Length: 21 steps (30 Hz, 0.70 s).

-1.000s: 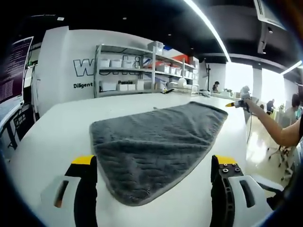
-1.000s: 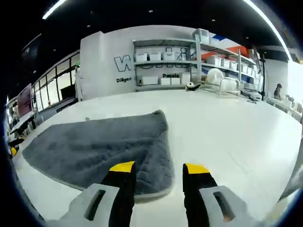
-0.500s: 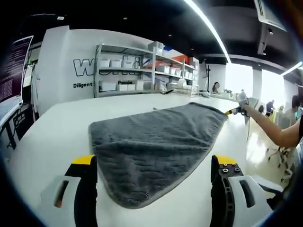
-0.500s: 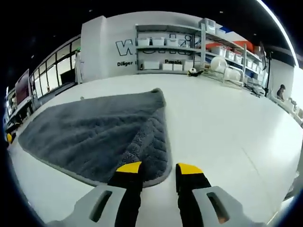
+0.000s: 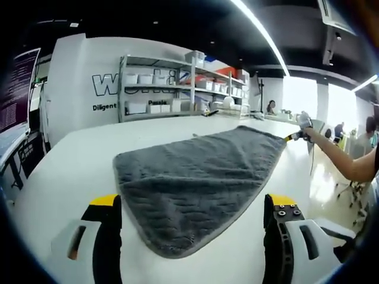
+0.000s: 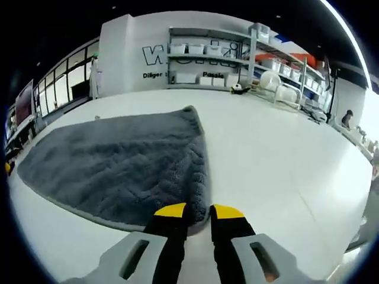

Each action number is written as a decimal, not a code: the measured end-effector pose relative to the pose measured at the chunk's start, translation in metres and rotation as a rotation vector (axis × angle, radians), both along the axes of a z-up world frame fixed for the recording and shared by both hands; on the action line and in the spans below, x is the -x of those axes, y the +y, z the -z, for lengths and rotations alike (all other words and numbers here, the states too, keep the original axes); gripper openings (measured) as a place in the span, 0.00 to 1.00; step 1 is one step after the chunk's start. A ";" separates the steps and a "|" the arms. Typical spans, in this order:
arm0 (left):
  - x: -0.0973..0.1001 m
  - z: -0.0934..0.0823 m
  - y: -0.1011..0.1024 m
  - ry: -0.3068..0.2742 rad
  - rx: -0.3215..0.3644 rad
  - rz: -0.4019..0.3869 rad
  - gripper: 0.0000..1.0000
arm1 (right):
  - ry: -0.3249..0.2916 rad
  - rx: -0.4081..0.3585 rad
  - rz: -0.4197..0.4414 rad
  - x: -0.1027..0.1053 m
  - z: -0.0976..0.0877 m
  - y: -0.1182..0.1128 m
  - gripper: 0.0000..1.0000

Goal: Open the folded towel by lifting each exposed corner and separating the folded layers until the towel lies flat within the target outline without major curled edges

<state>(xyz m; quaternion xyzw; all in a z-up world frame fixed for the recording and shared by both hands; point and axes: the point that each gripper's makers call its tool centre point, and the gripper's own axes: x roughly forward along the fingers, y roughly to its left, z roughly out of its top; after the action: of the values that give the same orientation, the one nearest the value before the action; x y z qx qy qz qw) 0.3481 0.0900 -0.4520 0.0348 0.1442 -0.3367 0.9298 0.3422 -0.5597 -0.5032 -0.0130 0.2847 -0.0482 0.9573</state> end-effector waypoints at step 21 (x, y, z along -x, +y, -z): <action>0.001 0.000 0.010 0.005 -0.009 -0.016 0.99 | 0.042 0.026 0.023 0.019 0.001 -0.014 0.12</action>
<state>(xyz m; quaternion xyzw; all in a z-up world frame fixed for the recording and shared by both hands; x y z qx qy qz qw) 0.3469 0.0997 -0.4523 0.0372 0.1482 -0.3285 0.9321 0.3227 -0.5737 -0.5043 -0.0229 0.3041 -0.0626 0.9503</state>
